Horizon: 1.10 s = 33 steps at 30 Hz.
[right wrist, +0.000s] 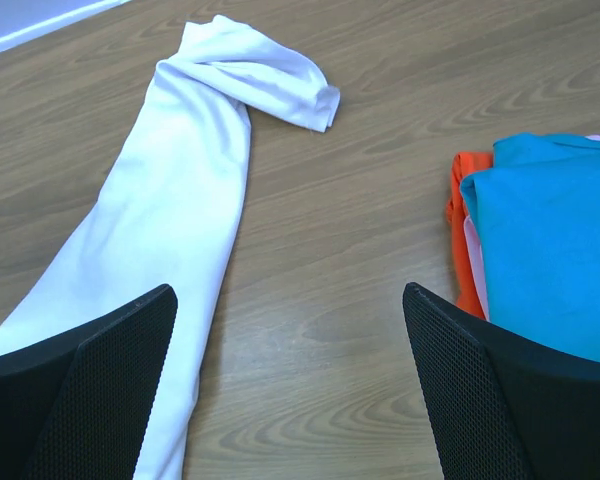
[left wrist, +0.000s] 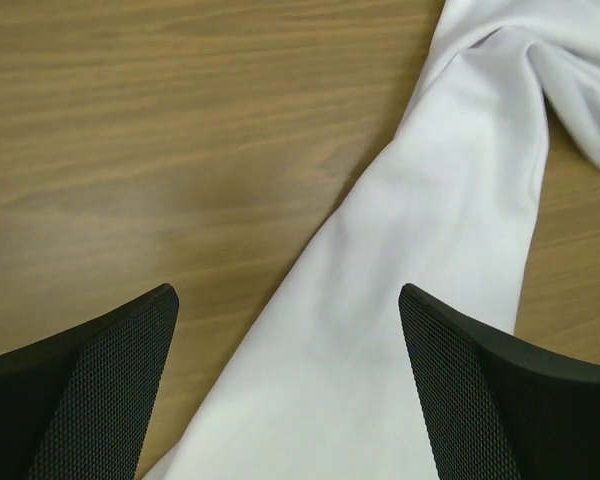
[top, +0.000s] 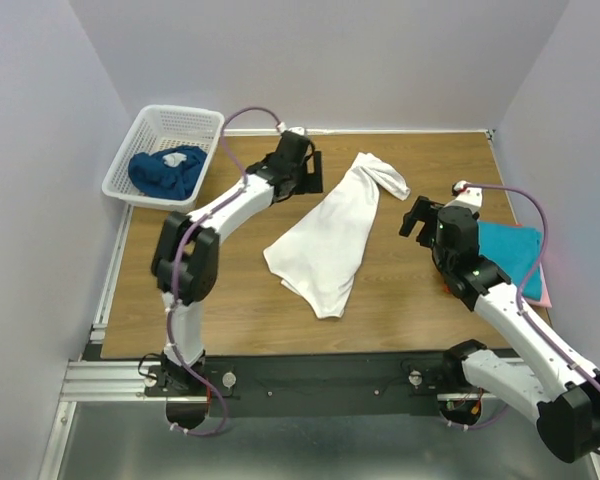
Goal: Fold and stack the t-shirts
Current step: Move the tshirt to the center of the board, then flatten the tshirt out
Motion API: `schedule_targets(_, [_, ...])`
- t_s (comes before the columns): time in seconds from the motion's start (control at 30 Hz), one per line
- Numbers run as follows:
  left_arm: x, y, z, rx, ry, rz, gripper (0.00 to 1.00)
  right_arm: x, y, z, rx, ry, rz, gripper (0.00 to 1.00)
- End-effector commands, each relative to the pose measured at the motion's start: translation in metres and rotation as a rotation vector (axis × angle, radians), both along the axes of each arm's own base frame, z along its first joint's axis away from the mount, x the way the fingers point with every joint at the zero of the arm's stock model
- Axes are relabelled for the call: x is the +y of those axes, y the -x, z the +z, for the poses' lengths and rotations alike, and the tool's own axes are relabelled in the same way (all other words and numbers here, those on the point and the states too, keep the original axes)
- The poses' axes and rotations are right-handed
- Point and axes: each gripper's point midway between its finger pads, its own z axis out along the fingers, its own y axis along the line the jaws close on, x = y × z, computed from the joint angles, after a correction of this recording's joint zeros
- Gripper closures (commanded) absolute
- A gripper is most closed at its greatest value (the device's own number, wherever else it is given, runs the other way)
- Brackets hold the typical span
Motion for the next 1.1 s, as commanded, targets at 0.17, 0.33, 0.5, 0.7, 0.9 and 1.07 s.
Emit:
schedule_targets(0.17, [0.094,0.091,0.012,-0.027,0.047,0.25,0.02,0.005,-0.004,-0.005,0.028,0.008,0.018,0.0])
schedule_targets(0.33, [0.108,0.139,-0.036,0.079,0.068,0.254,0.02,0.017,-0.015,-0.006,0.057,-0.004,0.052,0.0])
schedule_targets(0.5, [0.087,0.156,-0.052,0.1,0.213,0.167,0.05,0.027,-0.04,-0.017,0.118,0.013,0.05,0.0])
schedule_targets(0.7, [0.096,0.157,-0.085,0.163,0.178,0.211,0.18,0.04,-0.081,-0.017,0.149,0.06,0.048,0.0])
schedule_targets(0.9, [0.086,0.15,-0.103,0.205,0.159,0.167,0.46,0.06,-0.134,-0.02,0.172,0.119,0.11,0.0])
schedule_targets(1.07, [0.091,0.145,-0.111,0.219,0.135,0.173,0.6,0.075,-0.169,-0.04,0.209,0.153,0.199,0.0])
